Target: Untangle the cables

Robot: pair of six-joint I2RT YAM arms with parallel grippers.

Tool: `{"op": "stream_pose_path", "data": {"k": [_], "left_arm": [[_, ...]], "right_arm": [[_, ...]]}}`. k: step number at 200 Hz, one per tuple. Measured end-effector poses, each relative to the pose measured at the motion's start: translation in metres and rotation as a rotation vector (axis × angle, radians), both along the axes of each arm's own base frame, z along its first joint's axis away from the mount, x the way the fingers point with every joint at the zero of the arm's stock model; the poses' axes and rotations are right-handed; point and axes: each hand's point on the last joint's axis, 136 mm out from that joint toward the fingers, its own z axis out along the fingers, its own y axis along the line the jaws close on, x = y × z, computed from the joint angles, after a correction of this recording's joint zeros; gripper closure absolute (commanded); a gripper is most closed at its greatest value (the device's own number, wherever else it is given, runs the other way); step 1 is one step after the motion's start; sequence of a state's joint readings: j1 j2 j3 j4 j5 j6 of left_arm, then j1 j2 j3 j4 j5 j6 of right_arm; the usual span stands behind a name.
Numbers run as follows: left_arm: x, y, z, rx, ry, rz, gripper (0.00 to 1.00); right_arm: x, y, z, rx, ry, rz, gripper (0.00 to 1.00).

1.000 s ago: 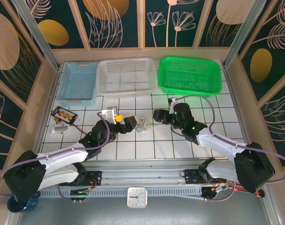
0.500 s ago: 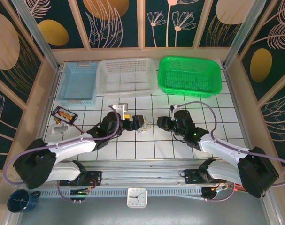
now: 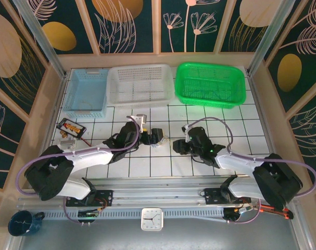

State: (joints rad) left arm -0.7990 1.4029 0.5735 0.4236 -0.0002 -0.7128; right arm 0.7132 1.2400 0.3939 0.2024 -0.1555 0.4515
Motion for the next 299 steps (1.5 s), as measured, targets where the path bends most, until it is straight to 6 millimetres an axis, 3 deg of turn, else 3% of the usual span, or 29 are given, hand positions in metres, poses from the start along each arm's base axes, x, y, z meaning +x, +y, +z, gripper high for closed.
{"op": "stream_pose_path", "data": {"k": [42, 154, 193, 212, 249, 299], "left_arm": [[0.002, -0.002, 0.004, -0.012, -0.007, 0.002, 0.01], [0.003, -0.002, 0.011, -0.039, -0.023, 0.011, 0.01], [0.003, -0.002, 0.01, -0.041, -0.025, 0.011, 0.01], [0.002, -0.001, 0.011, -0.043, -0.025, 0.012, 0.01], [0.001, 0.001, 0.02, -0.061, -0.042, 0.016, 0.01], [0.001, 0.007, 0.026, -0.066, -0.061, 0.036, 0.01]], "right_arm": [[-0.003, 0.007, -0.016, -0.047, 0.023, 0.044, 0.65], [0.015, 0.025, -0.021, -0.062, 0.007, 0.069, 0.72], [0.02, 0.031, -0.02, -0.073, -0.013, 0.092, 1.0], [0.024, 0.034, -0.014, -0.07, -0.025, 0.096, 1.0], [0.024, 0.034, 0.017, -0.041, -0.068, 0.099, 1.0], [0.026, 0.037, 0.106, 0.093, -0.224, 0.094, 1.0]]}}
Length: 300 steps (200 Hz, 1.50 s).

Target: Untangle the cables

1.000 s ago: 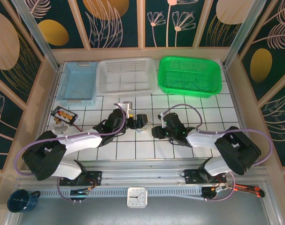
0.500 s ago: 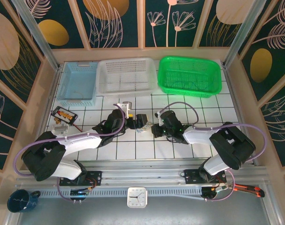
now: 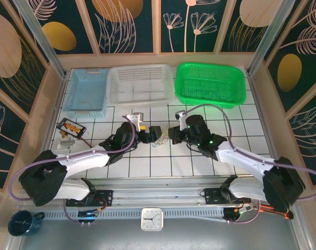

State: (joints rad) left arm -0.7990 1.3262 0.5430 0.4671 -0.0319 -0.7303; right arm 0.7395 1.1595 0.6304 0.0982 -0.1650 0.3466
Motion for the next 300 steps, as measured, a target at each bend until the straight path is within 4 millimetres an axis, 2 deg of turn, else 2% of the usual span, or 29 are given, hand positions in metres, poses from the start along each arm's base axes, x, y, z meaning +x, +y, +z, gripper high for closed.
{"op": "stream_pose_path", "data": {"k": [25, 51, 107, 148, 181, 242, 300], "left_arm": [[0.001, 0.001, 0.002, 0.001, -0.007, 0.004, 0.01], [0.0, 0.003, 0.003, 0.01, -0.022, 0.003, 0.01], [-0.01, 0.012, 0.0, 0.087, -0.098, -0.049, 0.01], [-0.016, 0.008, 0.014, 0.128, -0.204, -0.128, 0.01], [-0.019, 0.002, 0.018, 0.164, -0.263, -0.191, 0.01], [-0.005, -0.015, 0.028, 0.203, -0.328, -0.227, 0.01], [0.0, -0.024, 0.03, 0.193, -0.341, -0.241, 0.01]], "right_arm": [[0.001, 0.001, 0.036, 0.056, -0.057, 0.001, 1.0], [0.001, 0.004, 0.055, 0.083, -0.079, 0.01, 1.0], [0.0, 0.004, 0.06, 0.076, -0.069, 0.018, 1.0], [0.001, 0.002, 0.064, 0.078, -0.056, 0.025, 1.0], [-0.001, 0.007, 0.076, 0.1, -0.06, 0.052, 1.0], [-0.006, 0.01, 0.092, 0.135, -0.072, 0.086, 1.0], [-0.009, 0.009, 0.119, 0.179, -0.118, 0.096, 1.0]]}}
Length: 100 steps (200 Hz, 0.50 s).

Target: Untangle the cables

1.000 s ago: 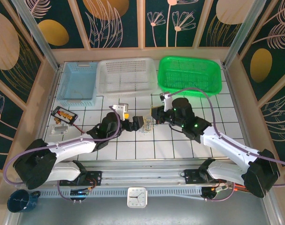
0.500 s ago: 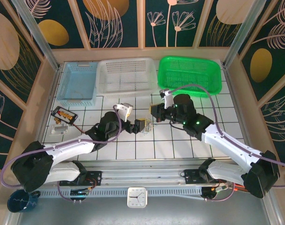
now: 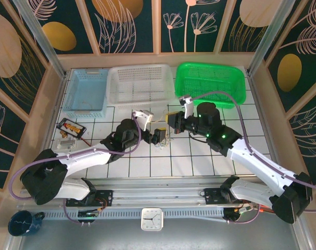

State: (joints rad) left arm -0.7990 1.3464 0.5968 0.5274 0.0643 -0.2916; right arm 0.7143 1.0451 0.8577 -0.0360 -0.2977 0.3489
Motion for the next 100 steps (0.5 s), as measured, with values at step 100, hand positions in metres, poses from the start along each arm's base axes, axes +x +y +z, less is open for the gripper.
{"op": "stream_pose_path", "data": {"k": [100], "left_arm": [[-0.008, 0.031, -0.019, -0.054, 0.053, 0.119, 0.01]], "right_arm": [[0.023, 0.001, 0.034, 0.036, -0.047, -0.043, 1.0]]}}
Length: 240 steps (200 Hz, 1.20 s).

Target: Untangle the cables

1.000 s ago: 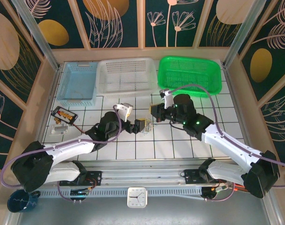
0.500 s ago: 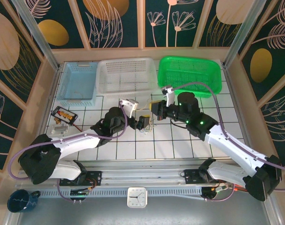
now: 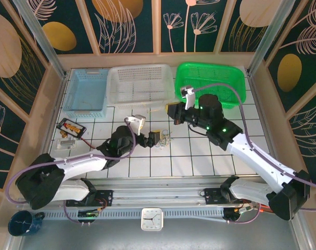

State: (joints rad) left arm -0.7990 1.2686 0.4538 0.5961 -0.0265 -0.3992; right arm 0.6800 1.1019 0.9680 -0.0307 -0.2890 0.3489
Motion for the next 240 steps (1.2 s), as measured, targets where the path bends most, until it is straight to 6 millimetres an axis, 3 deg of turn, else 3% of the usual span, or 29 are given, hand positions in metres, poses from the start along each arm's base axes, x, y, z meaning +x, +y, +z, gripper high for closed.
{"op": "stream_pose_path", "data": {"k": [72, 120, 164, 201, 240], "left_arm": [[-0.014, 0.027, 0.041, -0.192, -0.051, 0.072, 0.01], [-0.01, 0.042, 0.088, -0.522, -0.001, 0.117, 0.01], [-0.001, 0.057, 0.117, -0.778, 0.066, 0.147, 0.01], [0.005, 0.053, 0.118, -0.875, 0.142, 0.134, 0.05], [0.015, 0.043, 0.121, -0.91, 0.178, 0.12, 0.16]], "right_arm": [[0.012, -0.006, -0.002, 0.005, 0.009, -0.034, 1.0], [0.016, -0.007, -0.002, 0.028, 0.011, -0.047, 1.0], [0.016, -0.009, -0.008, 0.032, 0.03, -0.054, 1.0], [0.017, -0.008, -0.005, 0.051, 0.025, -0.052, 1.0], [0.015, -0.005, -0.004, 0.077, 0.034, -0.036, 1.0]]}}
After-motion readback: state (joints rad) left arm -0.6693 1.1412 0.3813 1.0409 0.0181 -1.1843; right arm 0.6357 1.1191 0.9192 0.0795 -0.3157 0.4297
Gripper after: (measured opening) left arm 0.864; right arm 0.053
